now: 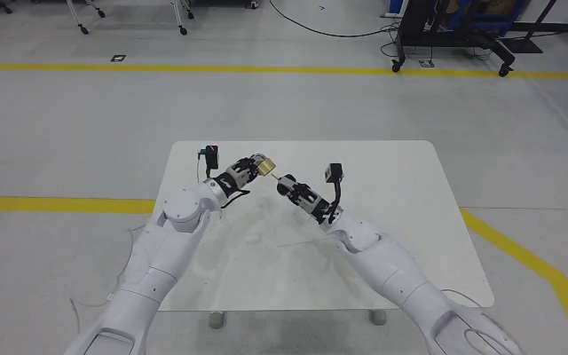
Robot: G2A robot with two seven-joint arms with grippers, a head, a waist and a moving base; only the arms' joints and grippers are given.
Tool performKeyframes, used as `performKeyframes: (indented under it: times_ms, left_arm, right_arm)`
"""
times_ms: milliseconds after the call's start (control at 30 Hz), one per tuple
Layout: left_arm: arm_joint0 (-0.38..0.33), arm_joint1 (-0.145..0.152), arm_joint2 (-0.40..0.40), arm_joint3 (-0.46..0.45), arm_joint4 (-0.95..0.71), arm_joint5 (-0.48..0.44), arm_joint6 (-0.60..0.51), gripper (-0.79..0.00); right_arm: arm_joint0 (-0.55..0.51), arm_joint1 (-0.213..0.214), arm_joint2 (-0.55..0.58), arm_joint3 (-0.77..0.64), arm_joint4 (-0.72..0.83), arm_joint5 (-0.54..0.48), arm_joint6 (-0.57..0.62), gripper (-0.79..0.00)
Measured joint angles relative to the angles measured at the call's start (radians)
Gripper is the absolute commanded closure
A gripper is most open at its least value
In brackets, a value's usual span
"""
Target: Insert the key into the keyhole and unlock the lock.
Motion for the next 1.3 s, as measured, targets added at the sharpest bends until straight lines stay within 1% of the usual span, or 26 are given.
performKeyframes:
  times_ms: [200, 400, 800, 1067, 1300]
  left_arm:
    - [0.009, 0.0, -0.008, -0.01, 0.01, -0.015, 0.005, 0.0]
    - [0.013, -0.002, -0.011, -0.015, 0.02, -0.019, 0.006, 0.0]
    - [0.016, -0.007, -0.008, -0.015, 0.037, -0.015, 0.0, 0.0]
    - [0.02, -0.009, -0.015, -0.018, 0.038, -0.017, 0.003, 0.0]
    - [0.025, -0.011, -0.021, -0.024, 0.042, -0.019, 0.008, 0.0]
  right_arm:
    - [-0.024, 0.001, 0.024, -0.04, -0.05, 0.007, -0.035, 0.0]
    - [-0.034, -0.003, 0.043, -0.068, -0.07, 0.023, -0.04, 0.0]
    - [-0.04, -0.017, 0.063, -0.086, -0.141, 0.058, -0.093, 0.0]
    - [-0.051, -0.025, 0.081, -0.086, -0.192, 0.051, -0.14, 0.0]
    - [-0.067, -0.032, 0.09, -0.1, -0.252, 0.067, -0.178, 0.0]
